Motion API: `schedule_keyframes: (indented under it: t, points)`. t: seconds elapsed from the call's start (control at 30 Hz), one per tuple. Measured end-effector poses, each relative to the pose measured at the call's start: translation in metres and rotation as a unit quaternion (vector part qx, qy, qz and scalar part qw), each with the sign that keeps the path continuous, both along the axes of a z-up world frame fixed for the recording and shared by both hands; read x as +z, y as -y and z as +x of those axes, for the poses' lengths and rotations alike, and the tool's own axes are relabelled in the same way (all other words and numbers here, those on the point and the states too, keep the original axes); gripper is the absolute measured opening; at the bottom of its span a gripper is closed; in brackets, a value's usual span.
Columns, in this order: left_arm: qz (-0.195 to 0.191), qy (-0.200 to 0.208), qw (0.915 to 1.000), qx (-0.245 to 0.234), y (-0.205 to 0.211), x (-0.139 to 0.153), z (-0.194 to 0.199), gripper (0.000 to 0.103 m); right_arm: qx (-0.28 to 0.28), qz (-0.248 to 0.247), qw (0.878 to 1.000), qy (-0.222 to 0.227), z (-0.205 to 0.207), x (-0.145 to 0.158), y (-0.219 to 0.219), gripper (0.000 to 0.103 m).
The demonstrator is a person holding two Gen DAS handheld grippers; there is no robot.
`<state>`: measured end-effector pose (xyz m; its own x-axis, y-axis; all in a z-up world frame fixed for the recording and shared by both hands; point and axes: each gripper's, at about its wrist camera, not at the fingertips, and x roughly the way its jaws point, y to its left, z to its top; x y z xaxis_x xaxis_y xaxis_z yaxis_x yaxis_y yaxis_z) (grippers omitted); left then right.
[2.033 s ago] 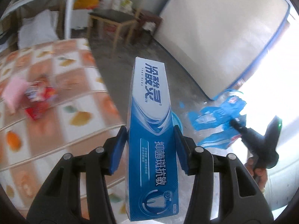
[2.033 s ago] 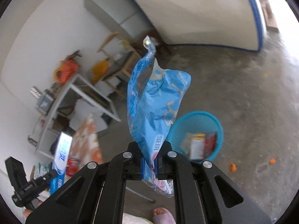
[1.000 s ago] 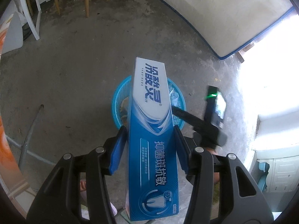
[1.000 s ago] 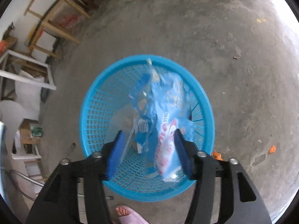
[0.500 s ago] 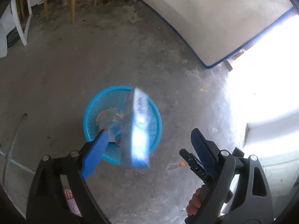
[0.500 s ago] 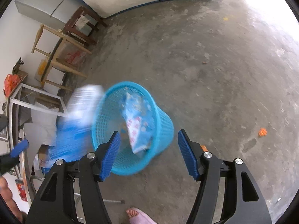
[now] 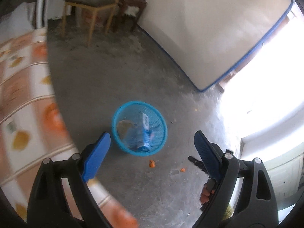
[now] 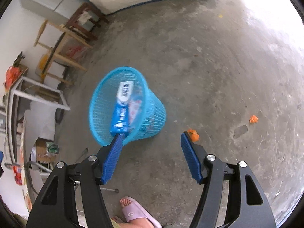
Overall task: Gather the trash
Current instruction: 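Carry the toothpaste box and bag over the wastebasket and open both grippers, then move both grippers back over the table toward the green bottle and red can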
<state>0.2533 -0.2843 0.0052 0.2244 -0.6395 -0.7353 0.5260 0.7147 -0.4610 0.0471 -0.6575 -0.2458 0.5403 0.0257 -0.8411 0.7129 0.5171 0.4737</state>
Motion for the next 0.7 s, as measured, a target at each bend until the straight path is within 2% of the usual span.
schedule_keyframes:
  t: [0.13,0.33,0.53,0.7]
  points:
    - [-0.005,0.021,0.9992,0.034,-0.06,0.012,-0.019,0.086,0.049,-0.022,0.998,0.03,0.019,0.037,-0.024,0.063]
    - [0.019,0.052,0.9938,0.097,-0.15,0.022,-0.053,0.086,0.137,-0.061,0.985,0.083,0.05,0.096,-0.076,0.076]
    - [0.032,0.08,0.9792,0.184,-0.239,0.017,-0.089,0.086,0.235,-0.082,0.959,0.135,0.082,0.156,-0.14,0.081]
    - [0.03,0.092,0.9662,0.239,-0.292,0.009,-0.116,0.086,0.298,-0.088,0.937,0.16,0.102,0.186,-0.192,0.081]
